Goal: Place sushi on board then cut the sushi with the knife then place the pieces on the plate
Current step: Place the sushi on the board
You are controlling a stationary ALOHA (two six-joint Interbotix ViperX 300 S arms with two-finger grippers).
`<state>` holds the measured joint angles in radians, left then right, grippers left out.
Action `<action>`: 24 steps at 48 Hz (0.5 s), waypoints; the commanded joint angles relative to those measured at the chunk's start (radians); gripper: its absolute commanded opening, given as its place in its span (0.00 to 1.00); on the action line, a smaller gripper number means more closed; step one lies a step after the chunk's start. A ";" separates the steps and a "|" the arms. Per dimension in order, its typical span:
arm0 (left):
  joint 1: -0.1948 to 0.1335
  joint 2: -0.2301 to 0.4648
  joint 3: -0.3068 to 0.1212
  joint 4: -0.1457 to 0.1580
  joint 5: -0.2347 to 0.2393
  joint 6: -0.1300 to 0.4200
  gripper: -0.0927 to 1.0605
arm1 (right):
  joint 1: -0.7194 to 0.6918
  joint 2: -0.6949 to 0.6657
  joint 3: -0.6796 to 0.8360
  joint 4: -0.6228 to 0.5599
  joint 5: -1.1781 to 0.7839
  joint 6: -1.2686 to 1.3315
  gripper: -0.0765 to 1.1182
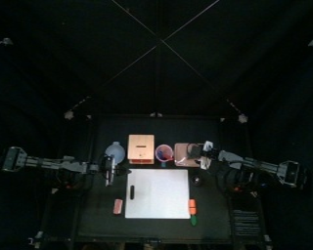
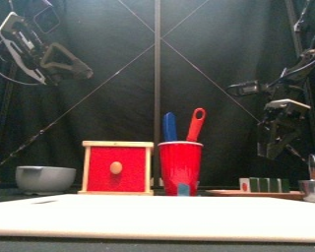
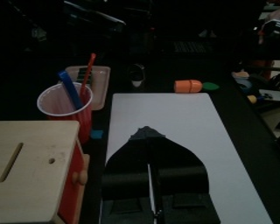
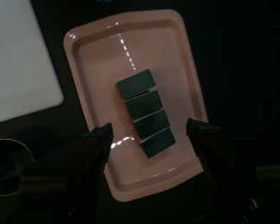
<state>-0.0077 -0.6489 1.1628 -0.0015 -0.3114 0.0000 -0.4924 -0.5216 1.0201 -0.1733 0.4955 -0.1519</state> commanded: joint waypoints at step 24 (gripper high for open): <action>-0.002 0.002 -0.002 -0.002 -0.009 -0.002 0.07 | -0.127 0.270 -0.078 0.247 -0.071 -0.350 0.88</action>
<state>-0.0077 -0.6489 1.1735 -0.0015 -0.3129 -0.0015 -0.6151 -0.2638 0.9603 0.0660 0.4418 -0.4970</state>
